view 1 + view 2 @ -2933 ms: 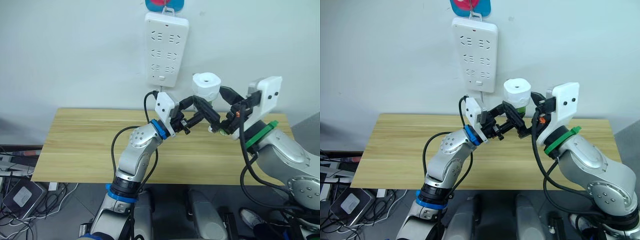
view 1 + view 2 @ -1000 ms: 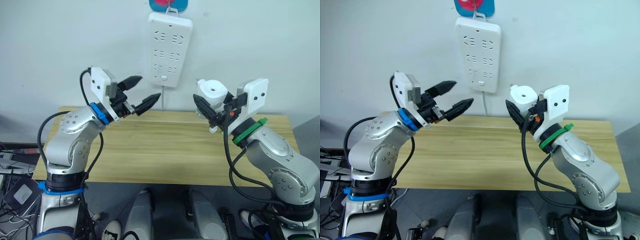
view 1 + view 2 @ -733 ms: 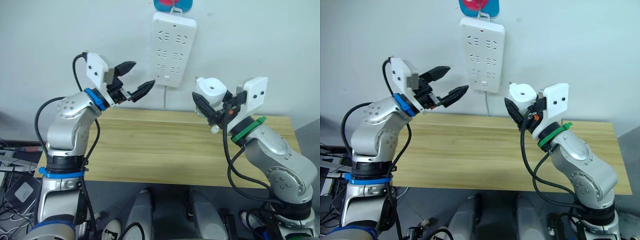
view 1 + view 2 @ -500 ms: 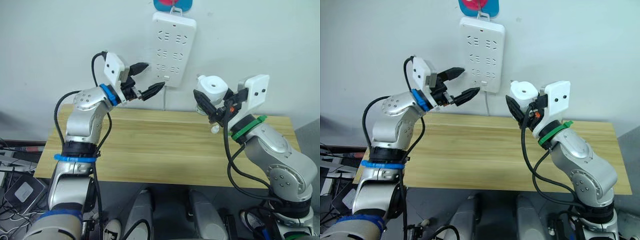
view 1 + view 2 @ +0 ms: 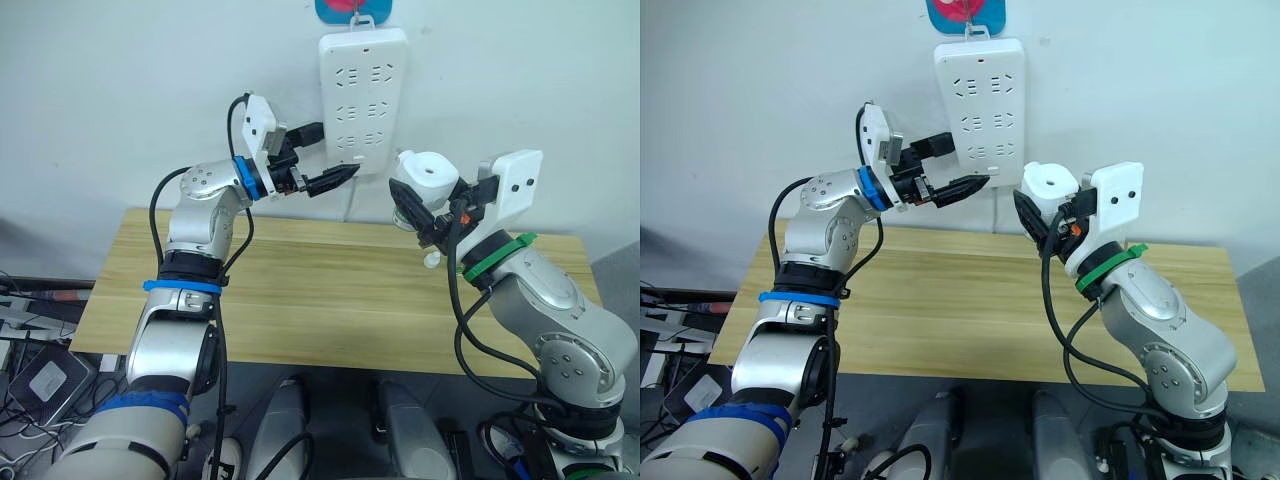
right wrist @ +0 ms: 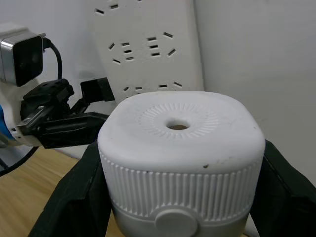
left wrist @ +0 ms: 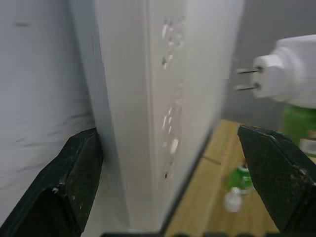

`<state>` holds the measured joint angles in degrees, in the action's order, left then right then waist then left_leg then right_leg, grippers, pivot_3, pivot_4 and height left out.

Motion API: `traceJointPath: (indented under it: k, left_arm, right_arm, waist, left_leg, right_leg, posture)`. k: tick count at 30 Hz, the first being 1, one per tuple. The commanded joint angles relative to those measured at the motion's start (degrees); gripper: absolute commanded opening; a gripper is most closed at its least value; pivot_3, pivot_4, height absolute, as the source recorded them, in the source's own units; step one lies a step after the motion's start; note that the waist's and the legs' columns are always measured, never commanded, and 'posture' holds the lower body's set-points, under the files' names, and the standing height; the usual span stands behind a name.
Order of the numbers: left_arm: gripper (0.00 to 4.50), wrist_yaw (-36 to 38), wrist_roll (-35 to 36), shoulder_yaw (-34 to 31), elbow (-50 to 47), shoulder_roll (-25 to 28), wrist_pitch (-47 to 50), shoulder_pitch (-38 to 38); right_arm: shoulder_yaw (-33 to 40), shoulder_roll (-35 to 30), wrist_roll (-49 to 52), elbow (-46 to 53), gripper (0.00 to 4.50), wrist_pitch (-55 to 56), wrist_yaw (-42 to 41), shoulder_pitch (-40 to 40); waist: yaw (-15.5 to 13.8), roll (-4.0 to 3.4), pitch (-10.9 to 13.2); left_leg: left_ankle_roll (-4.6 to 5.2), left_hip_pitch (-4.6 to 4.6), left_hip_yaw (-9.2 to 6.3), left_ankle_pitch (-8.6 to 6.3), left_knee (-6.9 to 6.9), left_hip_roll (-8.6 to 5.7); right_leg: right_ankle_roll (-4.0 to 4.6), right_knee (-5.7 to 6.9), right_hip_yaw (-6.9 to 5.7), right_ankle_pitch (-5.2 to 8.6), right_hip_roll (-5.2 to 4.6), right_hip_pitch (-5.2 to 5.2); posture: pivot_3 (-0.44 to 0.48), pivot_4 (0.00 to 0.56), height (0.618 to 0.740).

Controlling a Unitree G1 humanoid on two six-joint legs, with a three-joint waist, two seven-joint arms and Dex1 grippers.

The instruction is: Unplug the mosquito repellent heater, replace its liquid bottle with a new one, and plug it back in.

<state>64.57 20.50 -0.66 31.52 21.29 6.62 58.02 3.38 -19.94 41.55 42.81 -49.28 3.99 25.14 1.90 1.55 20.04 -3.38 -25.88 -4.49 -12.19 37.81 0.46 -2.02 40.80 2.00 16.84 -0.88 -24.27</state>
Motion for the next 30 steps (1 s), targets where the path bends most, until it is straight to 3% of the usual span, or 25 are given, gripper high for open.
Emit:
traceJointPath:
  k: [1, 6, 9, 18, 30]
  left_arm:
    - [4.5, 1.88, 1.96, -0.74, -1.0, -0.38, 2.05, 2.61]
    - [4.5, 1.68, 4.34, -2.74, -0.24, -0.42, 7.49, 4.31]
    - [3.93, 2.0, 6.59, -4.06, -0.76, 0.57, 13.32, 4.47]
    - [1.39, 4.5, 8.61, -4.57, -2.21, 3.65, 21.95, 4.01]
    - [1.36, 5.01, 8.11, -4.36, -1.81, 3.19, 22.95, 3.82]
  right_arm:
    - [1.71, 0.11, 0.39, 3.55, 3.11, 0.49, 0.18, -0.11]
    - [2.01, -0.19, 0.55, 3.95, 3.11, -0.14, 0.18, -0.32]
    - [2.06, -0.24, 0.7, 4.49, 3.11, -0.94, 0.29, -0.51]
    - [1.69, 0.52, 1.24, 5.37, 3.11, -3.4, 1.25, -0.07]
    - [-1.32, 5.48, 4.44, 4.59, 3.11, -11.99, 5.72, 8.4]
  waist:
    - [0.09, 0.0, 0.0]
    - [0.21, 0.0, 0.0]
    - [0.4, 0.0, 0.0]
    - [0.65, 0.0, 0.0]
    - [0.92, 0.0, 0.0]
  left_leg:
    - [0.0, 0.0, -0.01, 0.0, -0.02, 0.02]
    - [0.0, 0.0, 0.0, 0.0, -0.03, 0.07]
    - [0.0, -0.01, 0.01, 0.0, -0.01, 0.06]
    - [0.0, -0.01, -0.02, 0.0, 0.0, 0.06]
    - [0.0, 0.01, -0.02, 0.0, 0.07, 0.07]
  right_leg:
    - [0.0, 0.02, -0.02, 0.0, 0.01, -0.02]
    - [0.0, 0.06, -0.02, 0.0, 0.03, -0.06]
    - [0.0, 0.06, -0.01, 0.0, 0.04, -0.06]
    - [0.0, 0.08, -0.02, 0.0, 0.05, -0.06]
    - [0.0, 0.16, 0.01, 0.0, 0.04, -0.05]
  posture:
    - [0.002, 0.273, 0.74]
    - [-0.004, 0.28, 0.74]
    - [-0.004, 0.28, 0.74]
    - [-0.003, 0.289, 0.74]
    - [0.0, 0.301, 0.74]
